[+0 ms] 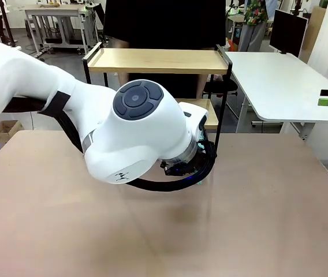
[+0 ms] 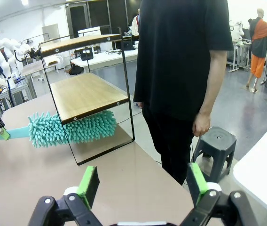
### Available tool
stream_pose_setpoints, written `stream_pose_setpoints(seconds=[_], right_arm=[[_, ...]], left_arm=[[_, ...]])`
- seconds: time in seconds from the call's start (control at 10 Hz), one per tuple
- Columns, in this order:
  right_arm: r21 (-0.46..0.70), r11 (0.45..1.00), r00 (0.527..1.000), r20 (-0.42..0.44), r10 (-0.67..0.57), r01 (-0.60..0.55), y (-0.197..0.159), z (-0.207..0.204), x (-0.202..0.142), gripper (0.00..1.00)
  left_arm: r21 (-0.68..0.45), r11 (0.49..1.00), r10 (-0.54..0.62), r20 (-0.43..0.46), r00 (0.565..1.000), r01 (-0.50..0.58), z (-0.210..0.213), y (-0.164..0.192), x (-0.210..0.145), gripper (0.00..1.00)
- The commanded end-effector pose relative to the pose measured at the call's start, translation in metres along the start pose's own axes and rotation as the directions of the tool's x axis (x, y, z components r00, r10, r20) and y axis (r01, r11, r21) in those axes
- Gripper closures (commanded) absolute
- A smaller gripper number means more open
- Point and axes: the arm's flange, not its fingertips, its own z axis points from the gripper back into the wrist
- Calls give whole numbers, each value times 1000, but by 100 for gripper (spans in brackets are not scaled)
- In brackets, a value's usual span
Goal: Clean the shelf.
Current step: Clean the specific section of the Shelf indicated by the human with the Duster.
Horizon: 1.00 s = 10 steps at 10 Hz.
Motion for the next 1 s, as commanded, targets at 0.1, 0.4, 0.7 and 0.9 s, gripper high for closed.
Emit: stream_pose_setpoints(seconds=[0.1,0.4,0.7,0.9], right_arm=[[1,1000,1000,1,6,-6,1,-2,4,0],[1,1000,1000,1,6,-6,1,-2,4,0],[1,1000,1000,1,6,-6,1,-2,4,0],[1,1000,1000,1,6,-6,1,-2,4,0]], left_arm=[[9,1000,-5,10,1000,5,-95,-32,-3,87],[18,1000,-22,-7,1000,22,-126,-28,-2,87],[36,999,-26,-17,1000,27,-146,-22,-2,87],[61,997,-35,-60,998,39,-160,-22,-9,87]])
